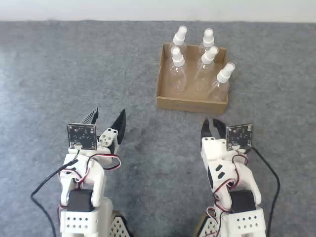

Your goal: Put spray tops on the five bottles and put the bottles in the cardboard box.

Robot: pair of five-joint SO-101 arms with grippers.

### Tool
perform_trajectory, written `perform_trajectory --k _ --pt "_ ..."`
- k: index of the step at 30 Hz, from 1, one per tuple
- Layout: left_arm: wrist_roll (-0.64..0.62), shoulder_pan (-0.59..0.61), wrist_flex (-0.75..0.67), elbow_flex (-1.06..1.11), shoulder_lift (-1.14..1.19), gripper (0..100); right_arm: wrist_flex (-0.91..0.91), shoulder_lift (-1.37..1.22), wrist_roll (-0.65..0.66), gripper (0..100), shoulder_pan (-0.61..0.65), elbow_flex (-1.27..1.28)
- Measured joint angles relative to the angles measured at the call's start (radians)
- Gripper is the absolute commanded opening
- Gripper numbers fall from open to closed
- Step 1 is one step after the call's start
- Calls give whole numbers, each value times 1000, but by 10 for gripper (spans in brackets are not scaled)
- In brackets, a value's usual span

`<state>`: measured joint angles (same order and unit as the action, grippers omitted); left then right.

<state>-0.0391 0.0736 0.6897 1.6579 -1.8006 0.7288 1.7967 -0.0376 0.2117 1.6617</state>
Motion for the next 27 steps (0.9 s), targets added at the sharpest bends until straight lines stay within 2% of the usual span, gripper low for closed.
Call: perform_trajectory --k 13,22,27 --pt "0 0 0 2 0 246 307 0 0 45 0 0" --pt "0 -81 0 26 0 248 549 0 0 45 0 0" --pt "0 -38 35 40 0 248 571 0 0 45 0 0"
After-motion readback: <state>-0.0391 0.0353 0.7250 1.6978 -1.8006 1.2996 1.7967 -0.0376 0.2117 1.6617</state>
